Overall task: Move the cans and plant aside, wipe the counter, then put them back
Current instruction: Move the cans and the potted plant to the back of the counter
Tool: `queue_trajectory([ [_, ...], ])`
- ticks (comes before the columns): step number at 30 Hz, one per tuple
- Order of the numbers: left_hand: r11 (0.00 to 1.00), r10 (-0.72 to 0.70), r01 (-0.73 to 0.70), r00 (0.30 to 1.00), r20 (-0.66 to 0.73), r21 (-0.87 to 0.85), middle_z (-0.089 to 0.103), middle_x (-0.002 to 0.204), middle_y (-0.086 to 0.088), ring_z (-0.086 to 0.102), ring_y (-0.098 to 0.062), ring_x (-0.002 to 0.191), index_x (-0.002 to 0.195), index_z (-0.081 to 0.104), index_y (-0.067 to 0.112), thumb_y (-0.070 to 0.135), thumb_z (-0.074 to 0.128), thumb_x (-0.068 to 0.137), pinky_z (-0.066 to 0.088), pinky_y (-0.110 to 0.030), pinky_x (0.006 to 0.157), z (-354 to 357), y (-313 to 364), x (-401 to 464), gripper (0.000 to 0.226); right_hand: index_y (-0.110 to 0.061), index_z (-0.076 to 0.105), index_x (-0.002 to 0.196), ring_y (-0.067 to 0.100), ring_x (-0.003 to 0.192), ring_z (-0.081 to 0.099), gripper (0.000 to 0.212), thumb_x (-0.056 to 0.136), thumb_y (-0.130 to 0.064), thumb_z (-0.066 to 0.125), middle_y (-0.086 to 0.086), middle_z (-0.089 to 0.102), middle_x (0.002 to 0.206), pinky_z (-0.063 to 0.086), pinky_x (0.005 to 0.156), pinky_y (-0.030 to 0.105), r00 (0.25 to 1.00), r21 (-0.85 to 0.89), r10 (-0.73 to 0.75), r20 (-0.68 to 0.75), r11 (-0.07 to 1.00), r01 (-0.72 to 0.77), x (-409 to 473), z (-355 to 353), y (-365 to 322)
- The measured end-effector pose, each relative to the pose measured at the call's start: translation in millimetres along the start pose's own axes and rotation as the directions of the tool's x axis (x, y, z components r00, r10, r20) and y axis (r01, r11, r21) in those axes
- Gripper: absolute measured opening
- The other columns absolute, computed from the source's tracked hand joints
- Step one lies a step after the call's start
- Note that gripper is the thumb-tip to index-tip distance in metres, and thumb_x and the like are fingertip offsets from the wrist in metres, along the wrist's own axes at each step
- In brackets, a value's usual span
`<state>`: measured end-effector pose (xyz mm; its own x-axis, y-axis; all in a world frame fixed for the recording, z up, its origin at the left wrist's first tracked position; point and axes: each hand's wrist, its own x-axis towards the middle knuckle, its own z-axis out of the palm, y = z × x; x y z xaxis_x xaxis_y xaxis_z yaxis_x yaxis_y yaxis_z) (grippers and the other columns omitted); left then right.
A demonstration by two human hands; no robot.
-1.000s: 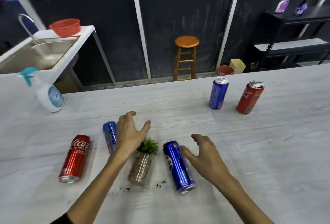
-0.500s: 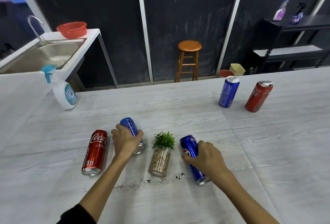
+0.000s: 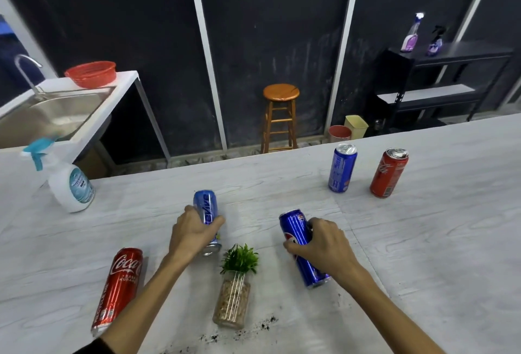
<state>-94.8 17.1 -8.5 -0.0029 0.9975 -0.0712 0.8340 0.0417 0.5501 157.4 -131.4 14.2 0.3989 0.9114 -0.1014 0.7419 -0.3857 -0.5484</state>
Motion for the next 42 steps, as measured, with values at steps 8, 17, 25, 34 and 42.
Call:
queue_trajectory([
  [8,0.949,0.271,-0.268,0.962,-0.004,-0.163,0.065,0.104,0.004,0.065,-0.013,0.083,0.122,0.045,0.023,0.049,0.077,0.080,0.047,-0.025,0.060,24.5,76.2,39.4,0.059,-0.017,0.060,0.102,0.012,0.080,0.062,0.047,0.077,-0.049,0.084,0.000,0.066,0.095,0.050,0.065,0.023,0.989,0.133,-0.034,-0.142,0.990,0.054,74.0,-26.8,11.9],
  [17,0.834,0.426,-0.389,0.905,0.007,-0.391,0.055,0.140,0.008,0.061,-0.010,0.118,0.126,0.031,0.037,0.036,0.084,0.081,0.056,-0.021,0.088,64.4,126.2,71.5,0.070,-0.017,0.060,0.118,0.016,0.097,0.065,0.053,0.079,-0.038,0.088,0.001,0.069,0.113,0.058,0.080,0.032,0.951,0.319,-0.072,-0.300,0.932,0.171,138.5,-25.5,22.0],
  [25,0.788,0.456,-0.406,0.890,-0.005,-0.463,0.049,0.133,0.020,0.057,0.009,0.110,0.128,0.029,0.041,0.034,0.089,0.077,0.047,0.001,0.080,87.5,128.6,86.5,0.079,-0.017,0.058,0.127,0.015,0.109,0.065,0.059,0.080,-0.030,0.090,-0.001,0.068,0.122,0.057,0.095,0.035,0.945,0.418,-0.025,-0.325,0.893,0.167,156.7,-11.1,25.2],
  [34,0.802,0.423,-0.369,0.906,0.009,-0.469,0.047,0.125,0.039,0.050,0.025,0.111,0.129,0.033,0.040,0.039,0.087,0.077,0.046,-0.001,0.082,97.2,114.6,88.3,0.075,-0.026,0.056,0.119,0.006,0.102,0.064,0.049,0.082,-0.033,0.087,-0.011,0.067,0.112,0.050,0.083,0.014,0.944,0.438,-0.007,-0.330,0.885,0.160,156.1,-3.8,25.8],
  [42,0.850,0.409,-0.355,0.910,0.064,-0.390,0.053,0.133,0.007,0.054,-0.006,0.117,0.133,0.045,0.025,0.050,0.080,0.082,0.043,-0.009,0.082,87.9,105.3,73.0,0.067,-0.014,0.059,0.134,0.017,0.120,0.061,0.054,0.088,-0.030,0.083,0.002,0.067,0.129,0.054,0.100,0.034,0.953,0.424,0.042,-0.298,0.901,0.093,137.2,-1.2,26.5],
])
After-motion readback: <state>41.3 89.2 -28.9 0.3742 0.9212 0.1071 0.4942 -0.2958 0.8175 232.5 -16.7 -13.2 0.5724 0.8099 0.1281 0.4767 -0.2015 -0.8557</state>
